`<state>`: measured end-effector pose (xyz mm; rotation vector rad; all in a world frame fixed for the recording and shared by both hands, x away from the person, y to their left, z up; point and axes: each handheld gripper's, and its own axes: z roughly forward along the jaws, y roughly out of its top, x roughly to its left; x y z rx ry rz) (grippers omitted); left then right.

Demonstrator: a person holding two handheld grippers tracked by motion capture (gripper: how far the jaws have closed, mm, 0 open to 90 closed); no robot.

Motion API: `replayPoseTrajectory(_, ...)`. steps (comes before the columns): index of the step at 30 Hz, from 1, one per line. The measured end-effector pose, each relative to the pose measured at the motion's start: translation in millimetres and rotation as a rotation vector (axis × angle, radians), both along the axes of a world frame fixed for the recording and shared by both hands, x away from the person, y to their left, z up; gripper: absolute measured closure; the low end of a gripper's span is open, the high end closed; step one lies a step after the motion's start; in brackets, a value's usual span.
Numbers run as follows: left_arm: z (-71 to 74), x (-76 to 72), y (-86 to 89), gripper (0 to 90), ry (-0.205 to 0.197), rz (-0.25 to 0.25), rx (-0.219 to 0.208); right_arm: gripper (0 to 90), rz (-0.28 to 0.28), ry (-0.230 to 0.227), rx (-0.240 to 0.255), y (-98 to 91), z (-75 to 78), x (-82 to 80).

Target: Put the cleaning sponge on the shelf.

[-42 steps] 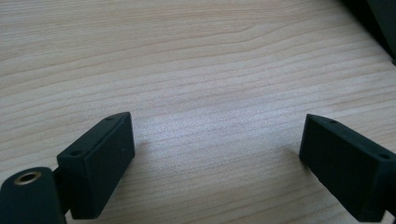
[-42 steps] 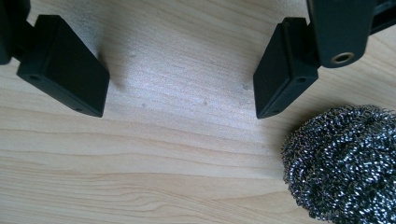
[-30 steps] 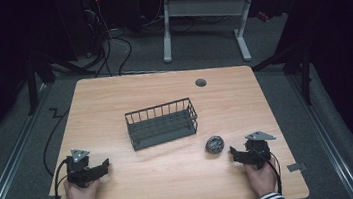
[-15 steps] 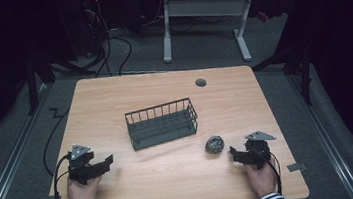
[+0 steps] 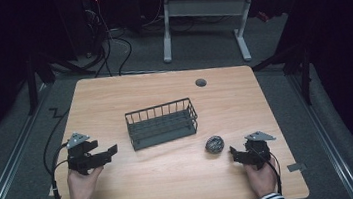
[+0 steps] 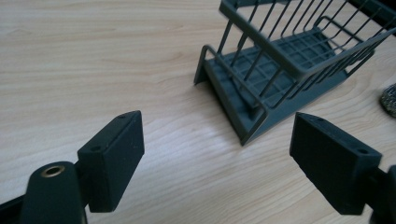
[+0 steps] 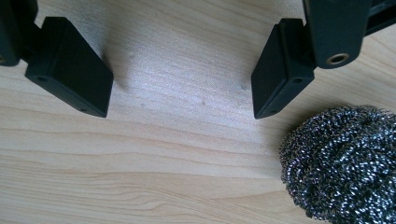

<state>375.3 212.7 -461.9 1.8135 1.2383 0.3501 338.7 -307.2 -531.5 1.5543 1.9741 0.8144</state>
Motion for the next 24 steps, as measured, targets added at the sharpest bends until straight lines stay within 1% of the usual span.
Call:
replayPoseTrajectory(1, 0.0, 0.0, 0.0, 18.0, 0.0, 0.0, 0.0, 21.5, 0.001, 0.0, 0.0, 0.0, 0.0, 0.0)
replayPoseTrajectory(2, 5.5, 3.8, -3.0, 17.9, -0.003, -0.012, -0.018, 21.6, 0.001, 0.0, 0.0, 0.1, 0.0, -0.1)
replayPoseTrajectory(4, 11.0, 8.2, -7.9, 17.8, -0.008, -0.023, -0.013, 21.7, 0.002, 0.0, 0.0, 0.1, 0.0, -0.1)
replayPoseTrajectory(5, 11.0, 8.2, -7.9, 17.8, -0.008, -0.023, -0.013, 21.7, 0.001, 0.0, 0.0, 0.2, 0.1, -0.1)
replayPoseTrajectory(6, 15.9, 13.2, -13.3, 17.8, -0.006, -0.04, -0.01, 21.7, 0.002, 0.0, 0.0, 0.1, 0.0, -0.1)
replayPoseTrajectory(7, 17.9, 15.8, -16.4, 17.8, -0.006, -0.046, -0.009, 21.7, 0.002, -0.001, 0.0, 0.1, 0.0, -0.1)
replayPoseTrajectory(9, 19.7, 18.6, -19.3, 17.8, -0.004, -0.051, -0.006, 21.7, 0.002, 0.0, 0.0, 0.1, 0.1, -0.1)
replayPoseTrajectory(11, 22.8, 28.2, -27.3, 17.8, 0.005, -0.063, 0.0, 21.8, 0.002, 0.001, 0.0, 0.2, 0.1, -0.2)
replayPoseTrajectory(14, 23.8, 38.7, -35.3, 17.8, 0.017, -0.065, 0.022, 21.9, 0.002, 0.001, 0.0, 0.2, 0.1, -0.2)
replayPoseTrajectory(15, 23.8, 42.2, -37.3, 17.8, 0.022, -0.068, 0.023, 22.0, 0.003, 0.0, 0.0, 0.2, 0.1, -0.2)
replayPoseTrajectory(18, 23.0, 52.1, -45.3, 18.0, 0.033, -0.064, 0.06, 22.0, 0.004, -0.001, -0.001, 0.1, 0.1, -0.1)
replayPoseTrajectory(19, 23.0, 52.1, -45.3, 18.1, 0.033, -0.064, 0.06, 22.1, 0.005, -0.001, -0.001, 0.1, 0.1, -0.1)
replayPoseTrajectory(20, 20.9, 58.6, -49.1, 19.4, 0.043, -0.059, 0.068, 22.2, 0.007, -0.002, -0.001, 0.1, 0.1, -0.1)
replayPoseTrajectory(22, 18.5, 64.2, -52.6, 20.0, 0.056, -0.056, 0.091, 22.2, 0.007, -0.002, -0.001, 0.1, 0.1, -0.1)
replayPoseTrajectory(24, 15.9, 68.1, -55.8, 21.7, 0.058, -0.053, 0.103, 22.2, 0.008, -0.002, -0.001, 0.1, 0.1, -0.1)
